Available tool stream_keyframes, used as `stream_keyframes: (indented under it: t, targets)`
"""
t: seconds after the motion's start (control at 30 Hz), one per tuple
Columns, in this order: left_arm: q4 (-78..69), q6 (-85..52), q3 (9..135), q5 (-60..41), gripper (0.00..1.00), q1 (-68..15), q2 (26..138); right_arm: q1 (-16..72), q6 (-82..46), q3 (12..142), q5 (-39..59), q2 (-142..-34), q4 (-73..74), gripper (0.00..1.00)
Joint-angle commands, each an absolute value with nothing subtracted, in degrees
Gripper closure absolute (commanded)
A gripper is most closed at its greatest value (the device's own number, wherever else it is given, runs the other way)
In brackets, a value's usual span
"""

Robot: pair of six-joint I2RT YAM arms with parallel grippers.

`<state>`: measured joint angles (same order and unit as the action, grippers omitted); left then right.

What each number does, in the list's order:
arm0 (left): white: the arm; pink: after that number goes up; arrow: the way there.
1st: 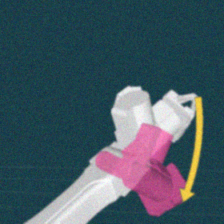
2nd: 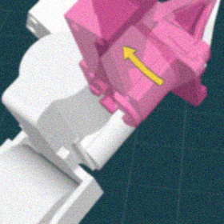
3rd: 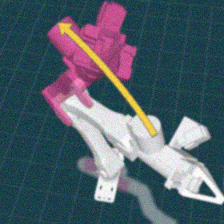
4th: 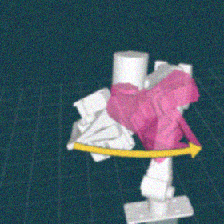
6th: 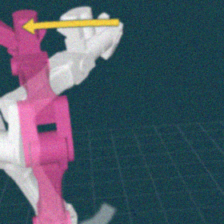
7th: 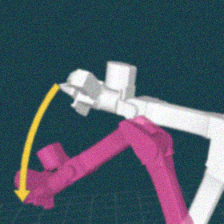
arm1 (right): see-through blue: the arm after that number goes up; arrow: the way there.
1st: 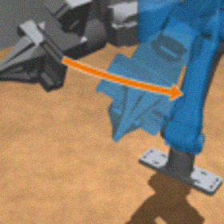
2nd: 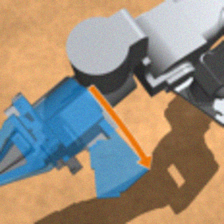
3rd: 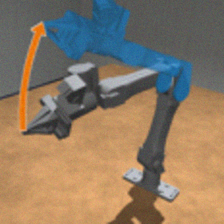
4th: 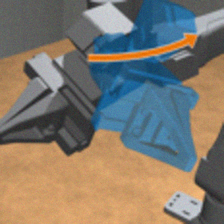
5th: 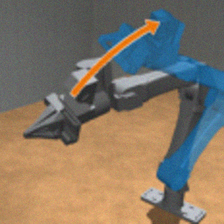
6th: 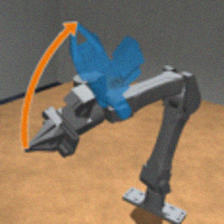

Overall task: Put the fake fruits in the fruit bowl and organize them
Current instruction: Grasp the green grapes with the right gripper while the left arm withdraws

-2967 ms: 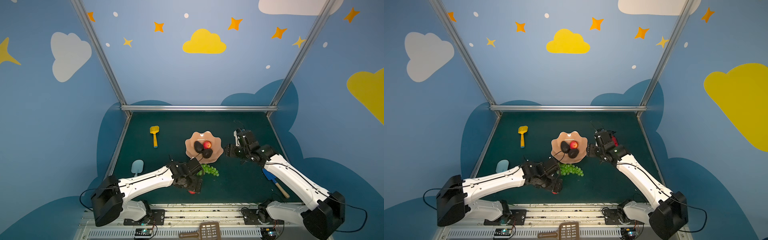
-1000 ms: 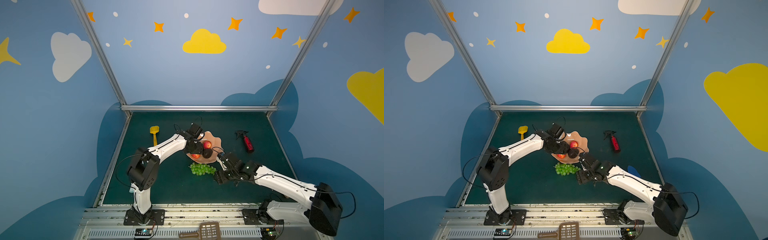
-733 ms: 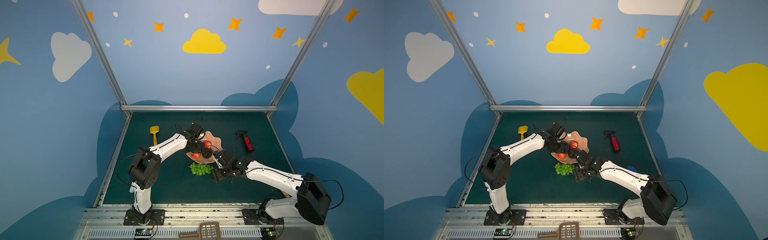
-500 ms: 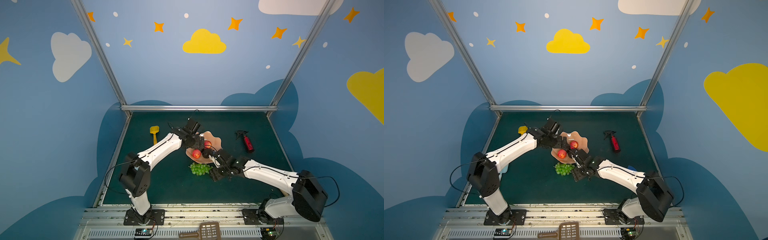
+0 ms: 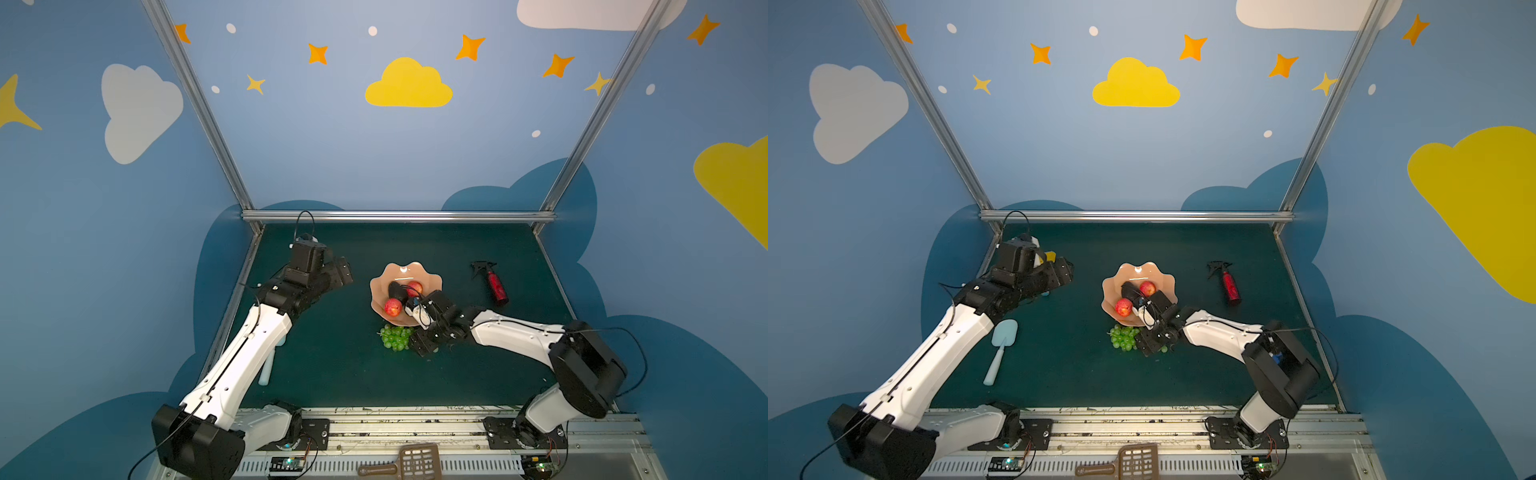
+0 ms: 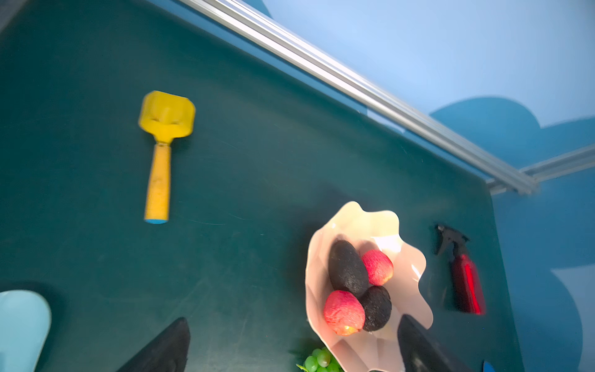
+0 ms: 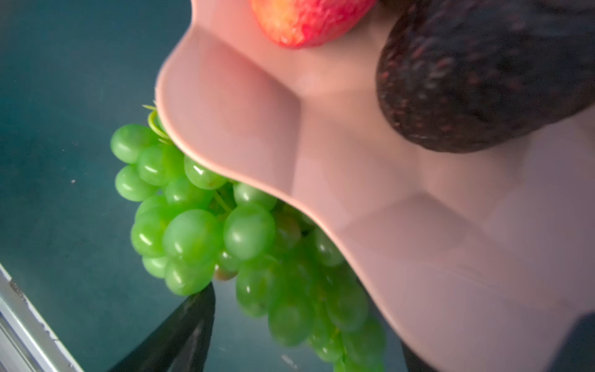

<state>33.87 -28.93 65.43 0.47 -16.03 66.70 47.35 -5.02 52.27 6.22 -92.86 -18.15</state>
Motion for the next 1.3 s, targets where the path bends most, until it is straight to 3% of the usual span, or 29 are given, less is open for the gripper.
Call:
stream_keyframes:
  t: [0.0, 0.3, 0.37, 0.43, 0.7, 1.07, 1.27]
  targets:
    - [34.54, -29.89, 63.1, -2.53, 0.0, -12.76, 64.11, 48.45, -3.22, 54.5, 8.44, -94.94, -15.97, 0.15]
    - [35.95, -30.06, 60.26, -4.95, 0.01, -8.02, 60.09, 51.6, -3.65, 56.46, 7.95, -99.06, -14.41, 0.2]
    - [36.03, -30.19, 59.9, -5.57, 0.0, -7.27, 59.7, 52.24, -3.83, 56.62, 7.9, -99.57, -14.85, 0.3]
    - [36.12, -30.17, 59.7, -5.88, 0.0, -6.72, 59.38, 53.11, -4.11, 56.35, 6.76, -99.37, -15.28, 0.47]
    - [35.77, -30.5, 59.59, -6.68, 0.0, -5.94, 58.51, 55.53, -4.31, 52.92, 4.97, -92.46, -18.16, 0.73]
    - [34.6, -30.64, 59.94, -4.85, 0.0, -5.08, 57.57, 56.38, -4.77, 56.13, 5.49, -75.11, -31.46, 0.78]
    - [32.35, -31.02, 59.59, -4.32, 0.0, -4.94, 57.66, 52.13, -4.64, 59.41, 2.32, -73.35, -26.53, 0.76]
